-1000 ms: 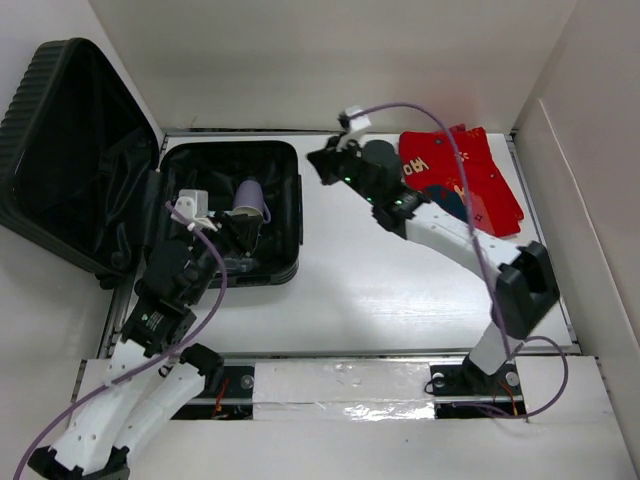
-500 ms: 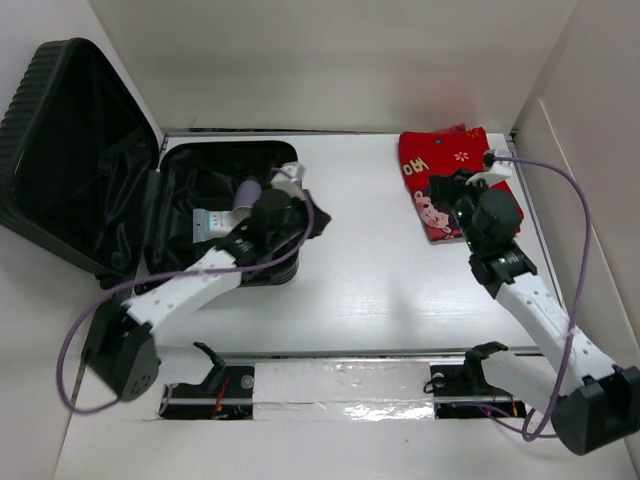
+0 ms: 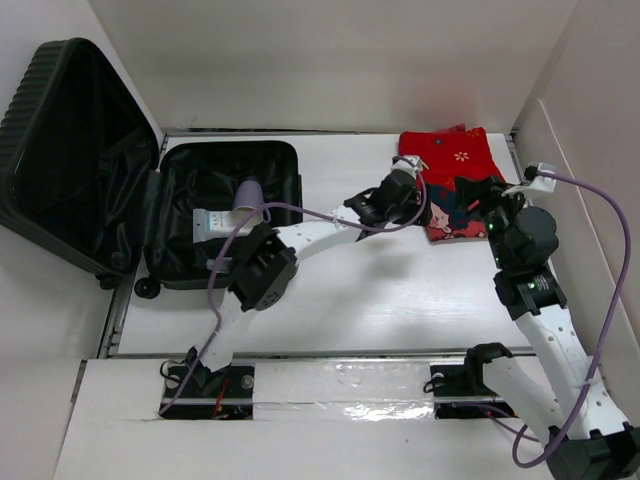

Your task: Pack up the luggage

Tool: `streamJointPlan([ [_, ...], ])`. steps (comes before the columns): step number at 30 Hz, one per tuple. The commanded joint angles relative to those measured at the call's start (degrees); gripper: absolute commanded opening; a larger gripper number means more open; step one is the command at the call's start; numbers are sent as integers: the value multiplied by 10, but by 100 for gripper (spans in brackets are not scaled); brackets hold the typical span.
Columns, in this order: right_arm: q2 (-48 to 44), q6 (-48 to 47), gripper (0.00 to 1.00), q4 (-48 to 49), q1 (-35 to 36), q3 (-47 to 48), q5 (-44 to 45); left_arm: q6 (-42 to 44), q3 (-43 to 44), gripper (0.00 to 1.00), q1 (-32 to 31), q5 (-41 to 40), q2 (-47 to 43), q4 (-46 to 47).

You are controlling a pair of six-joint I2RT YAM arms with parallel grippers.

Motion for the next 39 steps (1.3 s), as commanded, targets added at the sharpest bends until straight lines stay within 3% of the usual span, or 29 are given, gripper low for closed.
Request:
streamJointPlan([
  [1,-17,-9,56,-8,-13,5,-16,1,101,67,-9,-8,48,-75],
  [6,-25,-9,56,-12,-20,1,-34,-17,186,66,-9,14,136,-97],
  [19,-36,-3,56,9,-25,-23,-69,-96,229,51,-19,56,240,-54],
  [23,-35,-4,56,13,-25,-30,-87,-101,227,36,-19,49,248,-38],
  [24,-34,-4,56,16,-25,-32,-80,-97,212,21,-19,45,244,-34],
  [26,-26,-10,56,12,-25,-36,-76,-92,175,5,-13,38,212,-10],
  [27,-21,-11,56,8,-25,-37,-50,-93,114,0,-5,38,194,1],
  [29,-6,-12,52,8,-38,-44,-40,-92,37,0,3,40,133,63],
  [30,1,-12,48,12,-38,-46,-38,-82,-43,0,3,43,110,82],
  [35,64,-8,20,23,-68,-47,-40,-82,-225,0,3,27,-31,171],
  [37,95,-7,17,26,-75,-43,-40,-91,-305,0,-3,10,-66,201],
  [39,129,-6,21,29,-90,-37,-30,-104,-373,0,-9,15,-112,236],
])
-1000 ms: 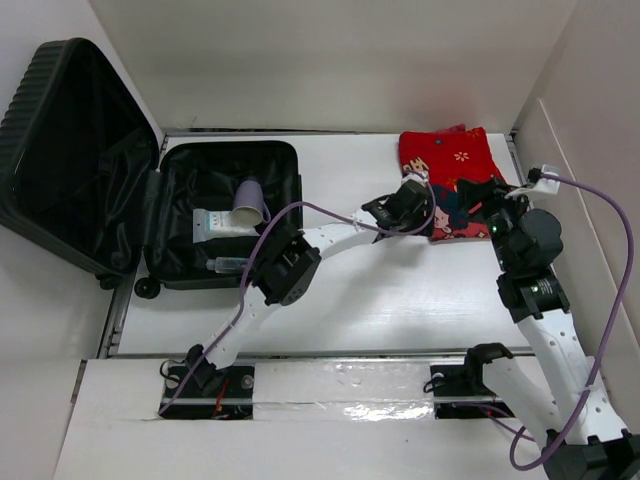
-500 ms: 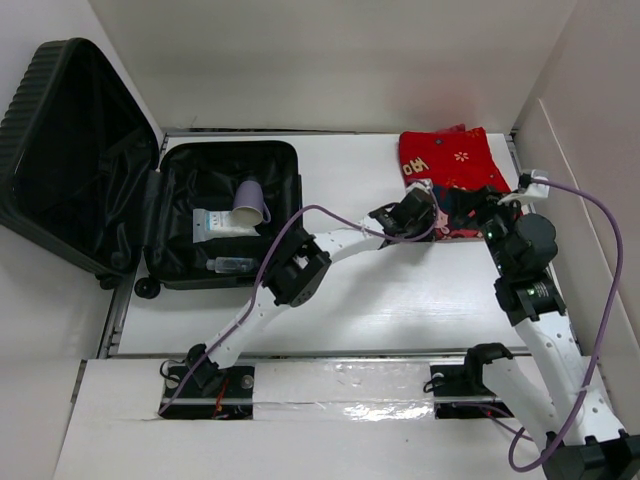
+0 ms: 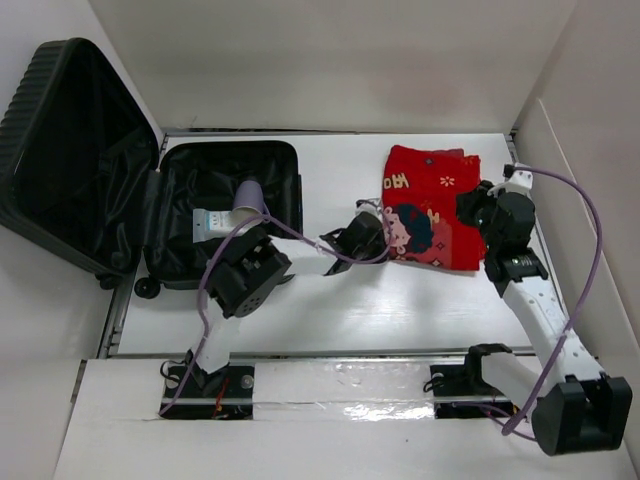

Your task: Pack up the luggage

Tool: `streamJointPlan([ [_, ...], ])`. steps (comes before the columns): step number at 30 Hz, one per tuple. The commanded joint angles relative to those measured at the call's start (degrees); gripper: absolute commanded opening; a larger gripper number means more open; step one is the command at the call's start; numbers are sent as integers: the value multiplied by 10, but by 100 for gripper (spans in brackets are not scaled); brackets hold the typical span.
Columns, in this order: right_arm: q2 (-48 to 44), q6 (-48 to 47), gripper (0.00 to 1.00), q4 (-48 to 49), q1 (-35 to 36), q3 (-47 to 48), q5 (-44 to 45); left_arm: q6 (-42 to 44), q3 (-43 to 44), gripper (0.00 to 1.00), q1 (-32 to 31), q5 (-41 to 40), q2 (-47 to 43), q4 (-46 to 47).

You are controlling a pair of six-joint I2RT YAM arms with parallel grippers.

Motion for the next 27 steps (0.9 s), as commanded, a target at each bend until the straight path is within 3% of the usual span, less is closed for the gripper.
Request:
streamJointPlan([
  [1,40,-3,27,34,-22,8,22,-19,-89,0,-22,-6,-76,68],
  [3,69,-1,44,25,-40,17,28,-24,-110,0,-32,13,-104,72],
  [4,103,4,60,26,-59,22,27,-25,-111,0,-45,13,-110,72],
  [7,162,17,73,30,-104,30,22,-30,-117,0,-69,20,-128,71],
  [11,288,35,77,44,-158,60,-69,-50,-166,0,-75,32,-164,106],
  [19,426,70,83,99,-160,95,-206,-55,-256,0,-94,23,-223,127],
  [20,440,82,83,122,-155,94,-228,-52,-262,7,-94,26,-234,128],
  [21,453,89,83,135,-146,93,-247,-47,-267,30,-94,32,-237,128],
  [23,488,99,82,158,-134,95,-275,-28,-267,46,-94,38,-250,111],
  [24,494,101,82,165,-134,95,-284,-21,-267,59,-94,33,-258,102],
  [27,480,90,80,165,-120,97,-270,8,-267,73,-94,2,-303,59],
])
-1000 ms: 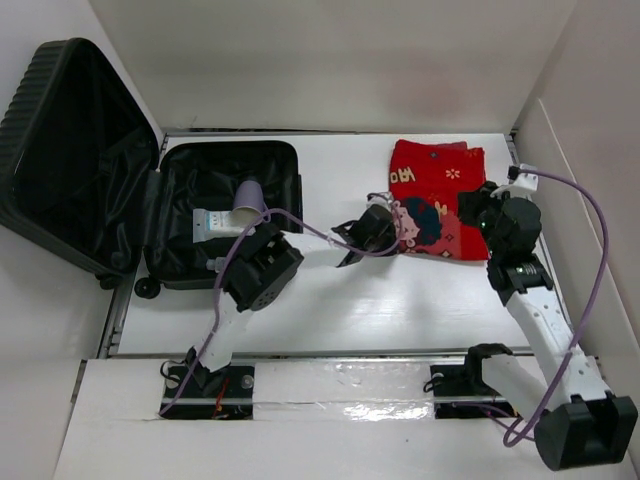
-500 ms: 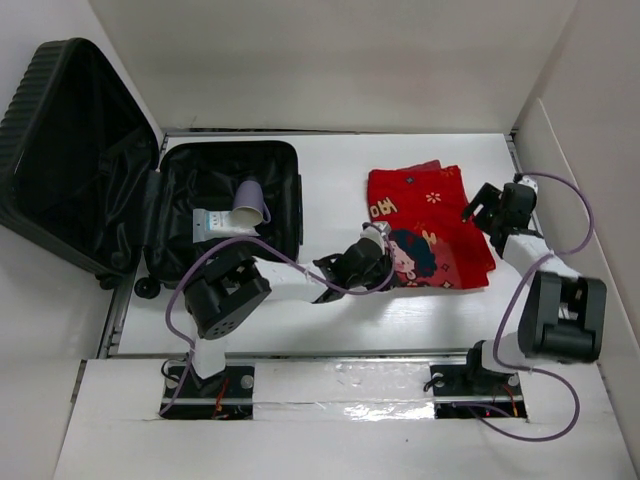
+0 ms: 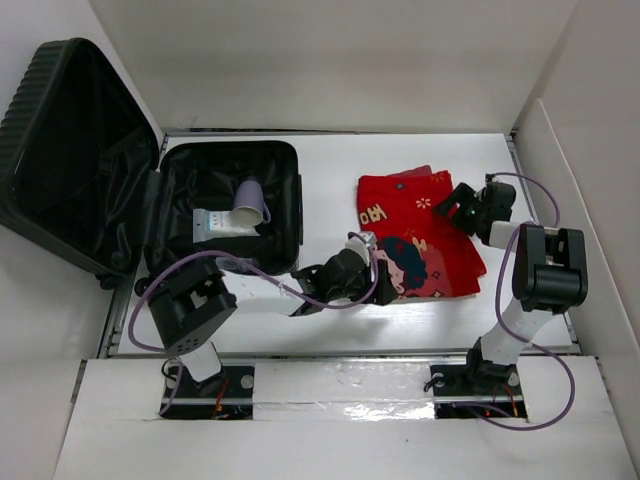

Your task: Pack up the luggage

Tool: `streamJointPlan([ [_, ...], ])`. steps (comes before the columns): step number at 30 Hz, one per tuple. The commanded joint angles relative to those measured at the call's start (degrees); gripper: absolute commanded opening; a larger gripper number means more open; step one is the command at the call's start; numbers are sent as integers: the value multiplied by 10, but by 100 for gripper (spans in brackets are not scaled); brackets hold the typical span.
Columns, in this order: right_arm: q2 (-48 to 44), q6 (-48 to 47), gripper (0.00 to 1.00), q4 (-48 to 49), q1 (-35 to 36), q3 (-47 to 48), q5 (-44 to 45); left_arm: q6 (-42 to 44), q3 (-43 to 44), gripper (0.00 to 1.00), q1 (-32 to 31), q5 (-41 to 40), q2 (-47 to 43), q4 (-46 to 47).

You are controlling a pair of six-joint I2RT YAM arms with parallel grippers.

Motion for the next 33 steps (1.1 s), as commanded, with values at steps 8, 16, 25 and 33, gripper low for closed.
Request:
streamJointPlan([
  [8,-59,-17,82,-15,42,44,-11,70,38,79,115,-77,-83,-61],
  [16,-232,-29,100,-31,55,-9,119,56,137,77,195,-29,61,-61],
  [25,-339,-52,96,-17,158,-50,155,71,328,76,209,-29,198,-188],
  [33,-388,-60,95,-23,214,-52,171,89,418,75,222,-8,288,-248],
])
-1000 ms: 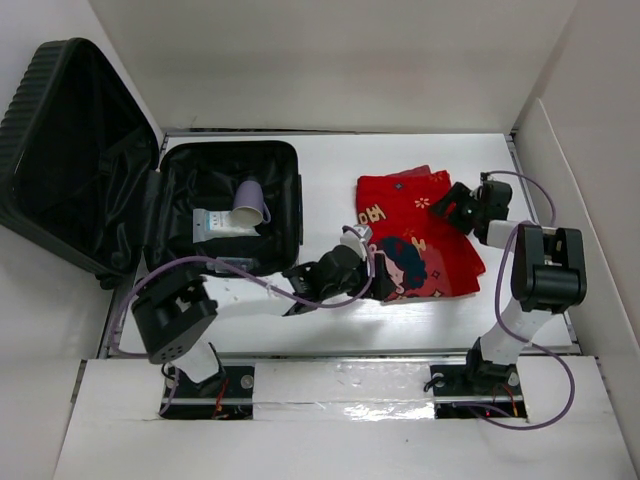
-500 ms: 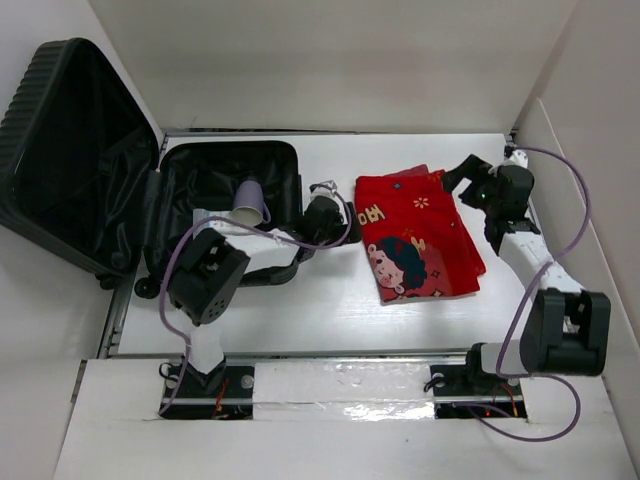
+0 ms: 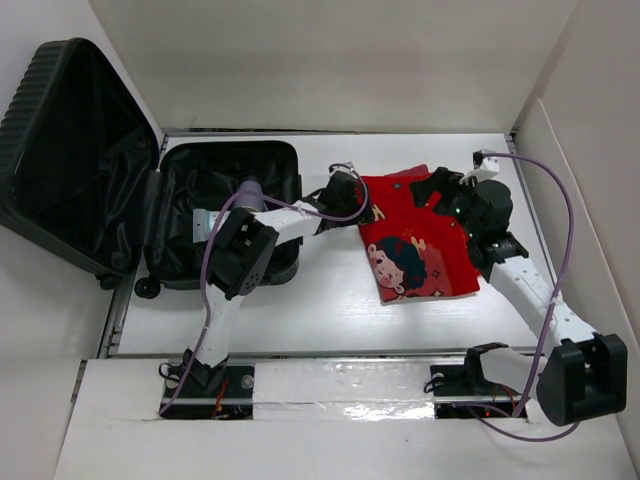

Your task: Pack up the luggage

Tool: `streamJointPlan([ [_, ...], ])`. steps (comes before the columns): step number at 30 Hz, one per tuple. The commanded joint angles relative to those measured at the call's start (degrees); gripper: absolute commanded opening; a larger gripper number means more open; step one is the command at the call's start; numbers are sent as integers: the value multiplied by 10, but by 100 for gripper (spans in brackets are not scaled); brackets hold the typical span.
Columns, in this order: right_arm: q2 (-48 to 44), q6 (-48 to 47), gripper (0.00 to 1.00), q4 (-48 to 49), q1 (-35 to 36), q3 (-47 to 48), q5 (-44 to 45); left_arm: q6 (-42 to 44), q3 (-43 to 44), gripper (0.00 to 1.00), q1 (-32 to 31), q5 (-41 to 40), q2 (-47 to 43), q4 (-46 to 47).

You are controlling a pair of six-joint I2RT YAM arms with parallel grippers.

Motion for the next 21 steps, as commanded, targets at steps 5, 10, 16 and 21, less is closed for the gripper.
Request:
streamJointPlan([
  [5,-46,-9,95,17,31,4,14,36,109,73,0,10,71,-111],
  [10,-59,-11,95,21,45,-7,12,47,200,66,-5,31,119,-171],
  [16,-96,-6,94,21,45,-21,5,47,206,42,-10,48,129,-168],
  [21,-130,-7,94,9,50,-23,6,60,163,0,-3,46,87,-135],
])
